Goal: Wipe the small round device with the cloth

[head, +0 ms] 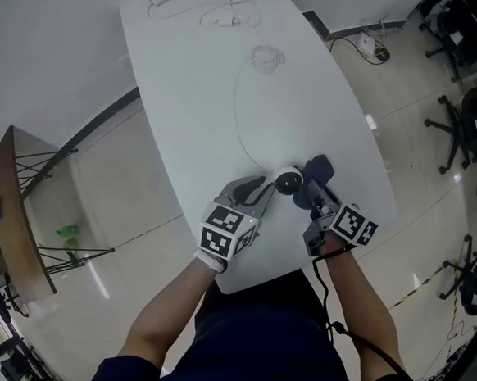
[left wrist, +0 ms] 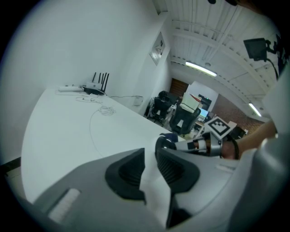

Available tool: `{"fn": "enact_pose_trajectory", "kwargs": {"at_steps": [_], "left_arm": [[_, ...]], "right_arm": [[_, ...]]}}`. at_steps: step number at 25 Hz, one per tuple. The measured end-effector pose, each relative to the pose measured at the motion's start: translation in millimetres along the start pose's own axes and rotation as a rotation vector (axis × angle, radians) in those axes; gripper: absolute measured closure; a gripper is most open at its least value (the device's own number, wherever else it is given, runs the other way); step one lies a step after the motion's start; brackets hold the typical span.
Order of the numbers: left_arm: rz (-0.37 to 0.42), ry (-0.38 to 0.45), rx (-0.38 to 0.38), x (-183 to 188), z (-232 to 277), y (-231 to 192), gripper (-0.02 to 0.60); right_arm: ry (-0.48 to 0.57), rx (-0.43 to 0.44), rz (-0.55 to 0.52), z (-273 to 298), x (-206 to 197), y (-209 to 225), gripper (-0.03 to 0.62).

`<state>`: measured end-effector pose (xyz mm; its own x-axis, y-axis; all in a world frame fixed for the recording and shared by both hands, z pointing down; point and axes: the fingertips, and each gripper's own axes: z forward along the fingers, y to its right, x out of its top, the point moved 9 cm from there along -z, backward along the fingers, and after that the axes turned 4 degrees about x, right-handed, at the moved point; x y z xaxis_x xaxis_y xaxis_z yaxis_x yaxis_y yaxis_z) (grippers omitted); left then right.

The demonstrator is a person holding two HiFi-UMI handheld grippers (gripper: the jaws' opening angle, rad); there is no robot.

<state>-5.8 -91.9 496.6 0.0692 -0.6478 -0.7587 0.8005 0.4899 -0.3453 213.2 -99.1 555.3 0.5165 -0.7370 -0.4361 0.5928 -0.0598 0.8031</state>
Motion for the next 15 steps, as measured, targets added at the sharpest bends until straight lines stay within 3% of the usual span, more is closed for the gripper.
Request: {"fn": "enact_pose_trajectory", "kwargs": {"at_steps": [3,8,12,15], "left_arm": [[0.005,0.01,-0.003,-4,-8,0,0.497],[0.001,0.009,-0.023,-12,-20,4,0.498],[0.014,0.016,-0.037,-10,-23,9,0.499],[0.015,0.019,-0.039,-10,-25,12,0.499]], "right_arm": [[0.068,0.006,-0.061,-22,0,-16,0.531],[0.13,0.04,-0.331,-57,-1,-69,0.531],[0.059,0.081,-0.643,-56,-13,-106,0.531],[0.012,0.071,-0.803,-40,-21,-112,0.531]]}}
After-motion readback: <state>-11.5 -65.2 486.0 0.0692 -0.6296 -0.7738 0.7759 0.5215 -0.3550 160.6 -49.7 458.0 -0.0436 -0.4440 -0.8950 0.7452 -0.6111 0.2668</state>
